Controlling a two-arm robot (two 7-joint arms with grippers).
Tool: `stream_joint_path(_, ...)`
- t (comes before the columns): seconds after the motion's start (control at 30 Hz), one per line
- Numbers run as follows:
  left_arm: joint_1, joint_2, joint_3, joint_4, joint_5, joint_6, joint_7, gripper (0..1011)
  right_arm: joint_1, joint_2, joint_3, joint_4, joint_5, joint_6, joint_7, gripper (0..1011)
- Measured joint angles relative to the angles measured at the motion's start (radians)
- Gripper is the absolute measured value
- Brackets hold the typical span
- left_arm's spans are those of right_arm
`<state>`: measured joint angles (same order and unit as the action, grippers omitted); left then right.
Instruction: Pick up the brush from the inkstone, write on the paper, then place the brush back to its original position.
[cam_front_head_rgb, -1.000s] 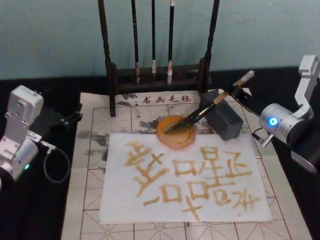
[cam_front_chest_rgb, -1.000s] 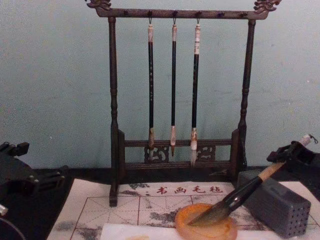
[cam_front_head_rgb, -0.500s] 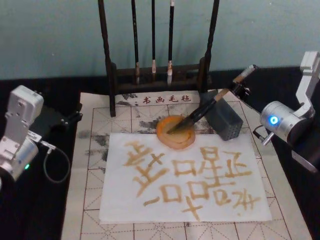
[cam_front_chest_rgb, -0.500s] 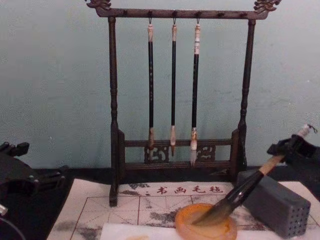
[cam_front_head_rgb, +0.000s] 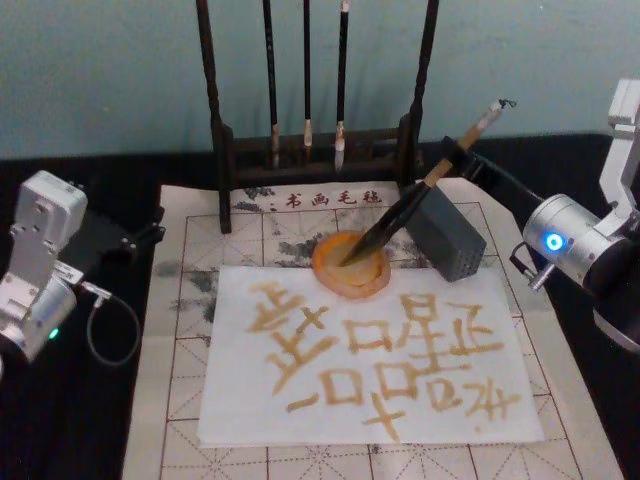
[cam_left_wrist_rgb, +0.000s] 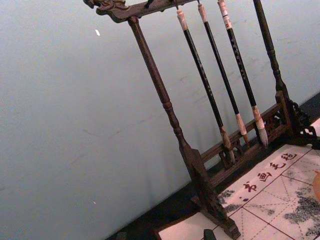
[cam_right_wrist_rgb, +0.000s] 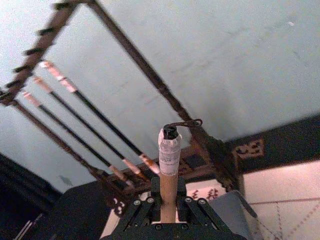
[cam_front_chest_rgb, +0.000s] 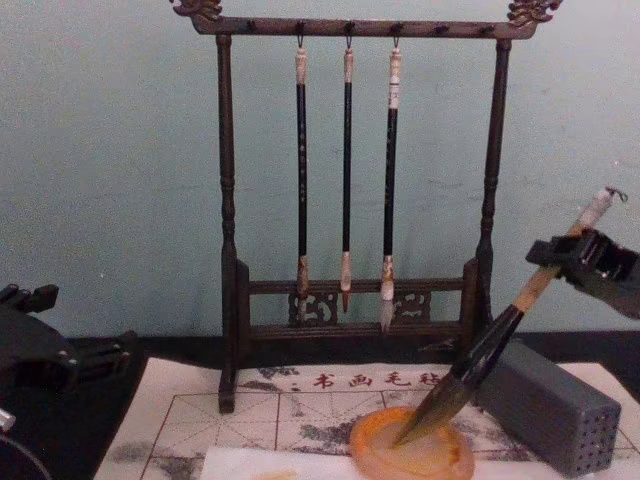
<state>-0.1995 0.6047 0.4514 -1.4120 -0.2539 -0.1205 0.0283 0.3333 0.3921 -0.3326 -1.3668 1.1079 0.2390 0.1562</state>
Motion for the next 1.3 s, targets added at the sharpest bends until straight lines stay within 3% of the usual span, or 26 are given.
stream_joint_path(0.17, 0.000, 0.000, 0.000, 0.000, 0.000, 0.000, 0.000, 1001, -0.024, 0.043, -0.031, -0.059, -0.047, -0.056, 0.041, 200)
stream_joint_path(0.7, 0.000, 0.000, 0.000, 0.000, 0.000, 0.000, 0.000, 1001, -0.097, 0.115, -0.060, -0.204, -0.227, -0.207, 0.170, 200)
stream_joint_path(1.3, 0.000, 0.000, 0.000, 0.000, 0.000, 0.000, 0.000, 1001, -0.226, 0.200, -0.021, -0.335, -0.272, -0.262, 0.319, 200)
